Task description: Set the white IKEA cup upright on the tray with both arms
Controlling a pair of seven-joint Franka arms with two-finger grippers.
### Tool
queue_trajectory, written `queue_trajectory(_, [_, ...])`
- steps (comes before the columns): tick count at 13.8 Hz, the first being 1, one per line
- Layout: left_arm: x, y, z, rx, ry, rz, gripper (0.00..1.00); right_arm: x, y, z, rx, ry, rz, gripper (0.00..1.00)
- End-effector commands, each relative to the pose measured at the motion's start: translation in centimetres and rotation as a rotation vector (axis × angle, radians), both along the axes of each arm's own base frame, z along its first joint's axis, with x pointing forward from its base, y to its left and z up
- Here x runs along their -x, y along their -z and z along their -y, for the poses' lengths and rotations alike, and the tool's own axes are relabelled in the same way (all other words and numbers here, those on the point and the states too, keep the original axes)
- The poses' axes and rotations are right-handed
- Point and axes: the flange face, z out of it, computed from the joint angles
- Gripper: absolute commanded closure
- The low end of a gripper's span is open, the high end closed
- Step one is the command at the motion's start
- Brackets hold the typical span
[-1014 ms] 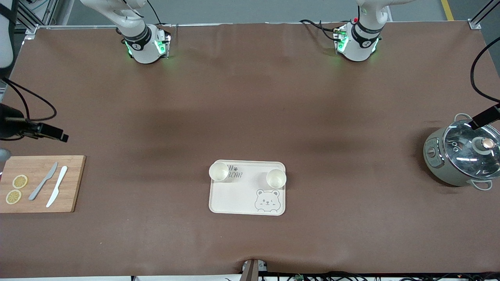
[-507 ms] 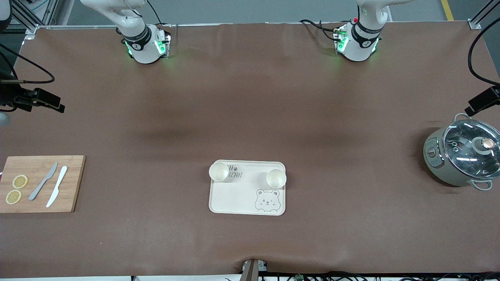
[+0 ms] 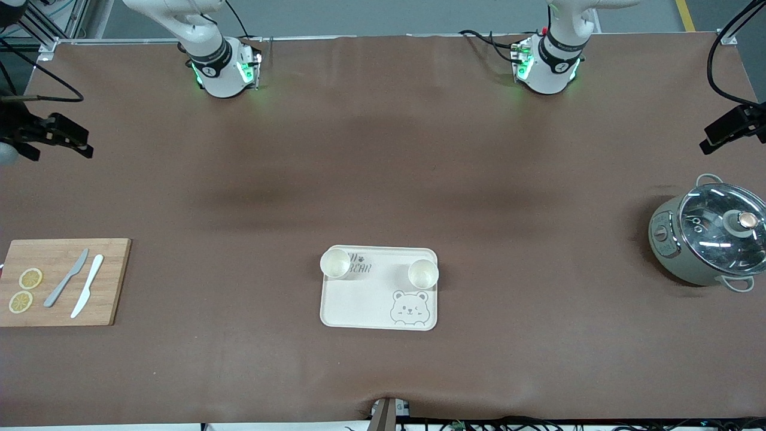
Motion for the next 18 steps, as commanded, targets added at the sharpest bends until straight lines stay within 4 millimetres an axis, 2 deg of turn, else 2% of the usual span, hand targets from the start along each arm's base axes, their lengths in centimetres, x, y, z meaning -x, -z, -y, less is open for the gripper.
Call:
queue_trajectory(1, [0.3,0.0,-0.1,0.02,0.017,0.019,0.0,0.4,-1.2,1.2,0.024,0.005,0.004,0.0])
queue_trajectory(4, [-0.1,0.6,0.0,0.02,0.018,0.017,0.0,0.9,-0.9,3.9,0.007,0.06,-0.016,0.0])
queue_trajectory(5, [-0.1,0.6,0.0,0.02,0.02,0.017,0.0,0.8,-0.4,3.8,0.005,0.059,-0.028,0.0])
queue_trajectory(8, [-0.1,0.6,0.2,0.019,0.07,0.013,0.0,0.6,-1.3,3.0,0.015,0.041,-0.008,0.0])
queue_trajectory(10, [0.0,0.8,0.1,0.019,0.095,0.007,0.0,0.3,-2.0,3.8,0.018,0.049,0.008,0.0])
queue_trajectory(13, [-0.3,0.9,0.2,0.018,0.1,0.019,0.0,0.0,-1.8,3.4,0.017,0.05,0.004,0.0])
queue_trajectory(18, [-0.3,1.2,0.4,0.017,0.105,0.015,0.0,0.1,-2.5,2.9,0.01,0.042,0.019,0.0])
